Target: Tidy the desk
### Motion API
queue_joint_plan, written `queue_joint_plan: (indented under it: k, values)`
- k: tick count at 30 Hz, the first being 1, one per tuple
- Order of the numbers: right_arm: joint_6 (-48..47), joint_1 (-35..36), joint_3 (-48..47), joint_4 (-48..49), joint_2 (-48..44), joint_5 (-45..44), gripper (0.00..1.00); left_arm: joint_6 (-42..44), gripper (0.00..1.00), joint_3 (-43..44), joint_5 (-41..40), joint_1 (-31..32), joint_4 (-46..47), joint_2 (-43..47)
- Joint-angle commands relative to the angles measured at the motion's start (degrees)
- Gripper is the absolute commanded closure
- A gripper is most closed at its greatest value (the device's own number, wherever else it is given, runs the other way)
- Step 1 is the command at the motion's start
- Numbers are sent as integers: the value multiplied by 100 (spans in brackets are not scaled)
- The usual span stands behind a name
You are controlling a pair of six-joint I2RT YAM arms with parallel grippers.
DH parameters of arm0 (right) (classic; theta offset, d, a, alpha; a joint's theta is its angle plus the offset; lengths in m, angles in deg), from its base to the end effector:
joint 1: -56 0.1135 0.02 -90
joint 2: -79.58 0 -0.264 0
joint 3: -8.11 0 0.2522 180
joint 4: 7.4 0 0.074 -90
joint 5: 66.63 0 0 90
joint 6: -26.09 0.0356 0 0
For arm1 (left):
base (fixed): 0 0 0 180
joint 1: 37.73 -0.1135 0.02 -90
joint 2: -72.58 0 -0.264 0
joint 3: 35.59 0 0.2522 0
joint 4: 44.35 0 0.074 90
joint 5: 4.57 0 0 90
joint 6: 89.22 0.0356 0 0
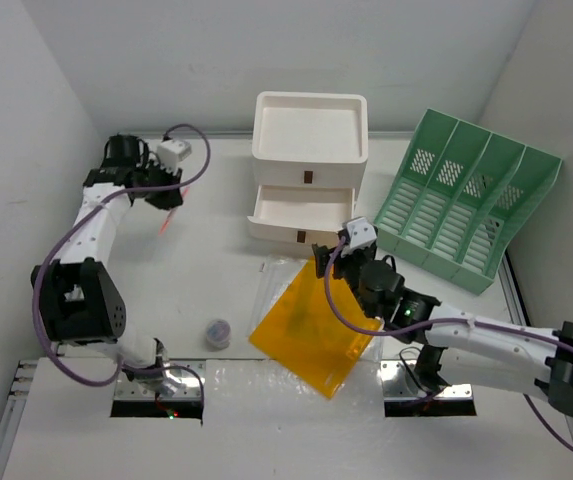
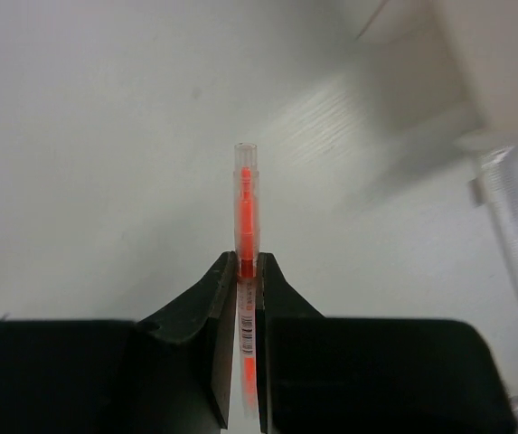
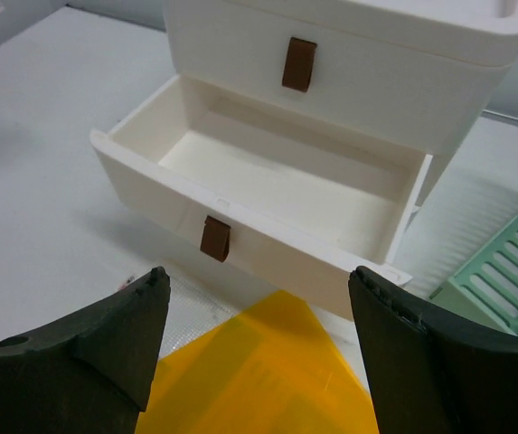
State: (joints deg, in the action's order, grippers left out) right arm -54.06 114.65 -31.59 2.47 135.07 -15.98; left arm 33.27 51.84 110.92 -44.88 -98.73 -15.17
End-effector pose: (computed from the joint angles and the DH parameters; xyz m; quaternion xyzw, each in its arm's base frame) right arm 0.1307 0.1711 0.2519 -0.0836 0.7300 0.1482 0.6619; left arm 0.3226 0.0250 0.2893 0.2691 0.8921 -0.0975 0.3495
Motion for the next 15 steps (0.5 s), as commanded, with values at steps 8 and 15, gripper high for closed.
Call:
queue_joint_plan:
  k: [8, 15]
  values:
    - [-18, 15, 668, -542, -1618, -766, 22, 1, 100, 1693, -1195, 3535, 792, -163]
    - [44, 23, 607, -1528, -2384, -908, 22, 969, 90, 2318, -2144, 4574, 977, -1383]
